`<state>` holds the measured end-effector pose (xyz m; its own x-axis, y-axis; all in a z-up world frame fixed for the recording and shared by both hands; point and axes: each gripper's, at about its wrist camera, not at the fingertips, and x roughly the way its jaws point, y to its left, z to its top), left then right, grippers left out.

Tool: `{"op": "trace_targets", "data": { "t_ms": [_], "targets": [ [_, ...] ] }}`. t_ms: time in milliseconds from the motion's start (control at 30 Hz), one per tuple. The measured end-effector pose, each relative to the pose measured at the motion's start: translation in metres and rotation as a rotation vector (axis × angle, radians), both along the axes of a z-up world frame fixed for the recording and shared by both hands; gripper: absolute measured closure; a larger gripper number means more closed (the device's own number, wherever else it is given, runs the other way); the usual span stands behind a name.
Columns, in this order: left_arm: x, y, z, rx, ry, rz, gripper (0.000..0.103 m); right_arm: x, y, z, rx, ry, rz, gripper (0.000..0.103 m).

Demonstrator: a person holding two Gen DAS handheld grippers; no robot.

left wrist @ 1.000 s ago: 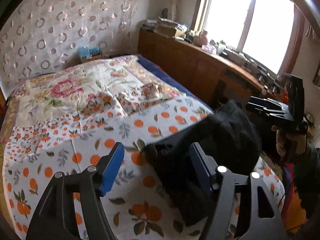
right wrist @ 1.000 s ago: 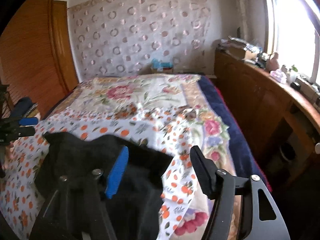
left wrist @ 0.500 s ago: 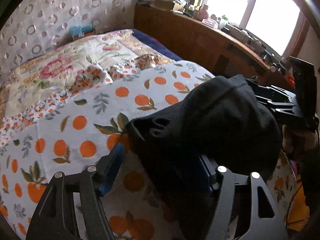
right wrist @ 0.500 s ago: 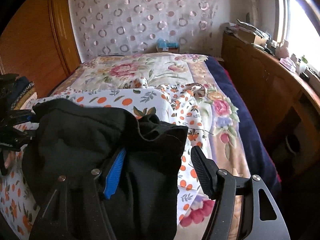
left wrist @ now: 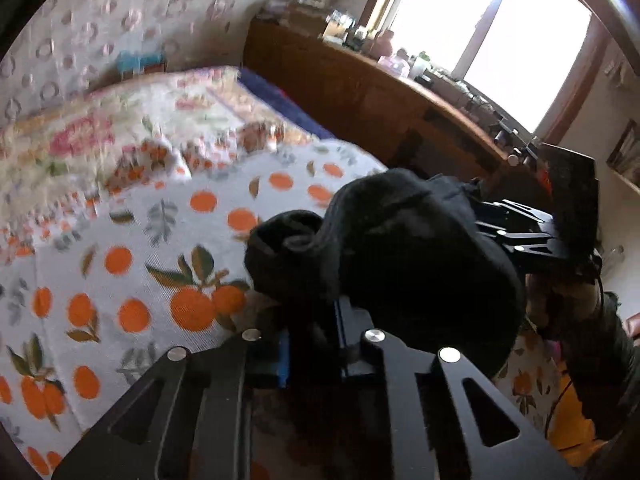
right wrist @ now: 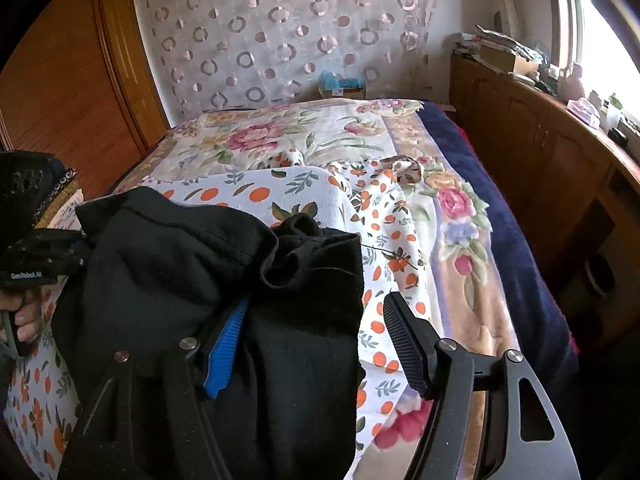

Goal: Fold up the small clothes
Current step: 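Carry the shirt with the left gripper toward the folded clothes stack by the wardrobe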

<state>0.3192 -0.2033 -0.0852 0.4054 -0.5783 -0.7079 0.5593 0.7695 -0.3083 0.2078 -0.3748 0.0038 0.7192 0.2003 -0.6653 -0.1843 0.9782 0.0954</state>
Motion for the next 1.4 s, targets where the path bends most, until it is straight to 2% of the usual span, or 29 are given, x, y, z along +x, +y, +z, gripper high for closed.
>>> {"op": "trace_targets", "data": {
  "t_ms": [133, 233, 433, 667, 800, 833, 900, 1000, 1167, 1267, 1400],
  "targets": [
    [-0.02, 0.019, 0.033, -0.063, -0.088, 0.016, 0.087, -0.004, 0.006, 0.007, 0.008, -0.03, 0.036, 0.03],
    [-0.026, 0.035, 0.045, -0.045, -0.122, 0.044, 0.087, -0.005, 0.011, 0.008, 0.025, -0.037, 0.059, 0.028],
    [-0.014, 0.054, 0.017, 0.033, -0.051, 0.087, 0.087, 0.013, 0.016, -0.008, 0.043, 0.013, 0.057, 0.027],
    [-0.01, 0.052, 0.006, 0.062, -0.042, 0.094, 0.087, 0.04, 0.012, -0.019, 0.132, 0.099, 0.086, 0.027],
    [-0.011, 0.05, 0.004, 0.081, -0.048, 0.095, 0.087, 0.047, 0.014, -0.017, 0.122, 0.102, 0.122, 0.027],
    [-0.011, 0.049, 0.004, 0.086, -0.05, 0.096, 0.087, 0.047, 0.016, -0.016, 0.124, 0.105, 0.142, 0.034],
    [-0.01, 0.048, 0.004, 0.093, -0.051, 0.097, 0.087, 0.049, 0.019, -0.016, 0.107, 0.107, 0.169, 0.038],
    [-0.011, 0.048, 0.004, 0.101, -0.052, 0.097, 0.087, 0.055, 0.017, -0.016, 0.127, 0.122, 0.214, 0.055],
    [-0.013, 0.047, 0.007, 0.091, -0.054, 0.097, 0.087, 0.058, 0.022, -0.012, 0.06, 0.102, 0.257, 0.076],
    [-0.018, 0.051, 0.012, 0.071, -0.066, 0.091, 0.087, 0.056, 0.022, -0.011, 0.045, 0.09, 0.251, 0.08],
    [-0.03, 0.059, 0.025, 0.04, -0.093, 0.086, 0.087, 0.042, 0.023, -0.003, 0.051, 0.021, 0.211, 0.083]
  ]
}}
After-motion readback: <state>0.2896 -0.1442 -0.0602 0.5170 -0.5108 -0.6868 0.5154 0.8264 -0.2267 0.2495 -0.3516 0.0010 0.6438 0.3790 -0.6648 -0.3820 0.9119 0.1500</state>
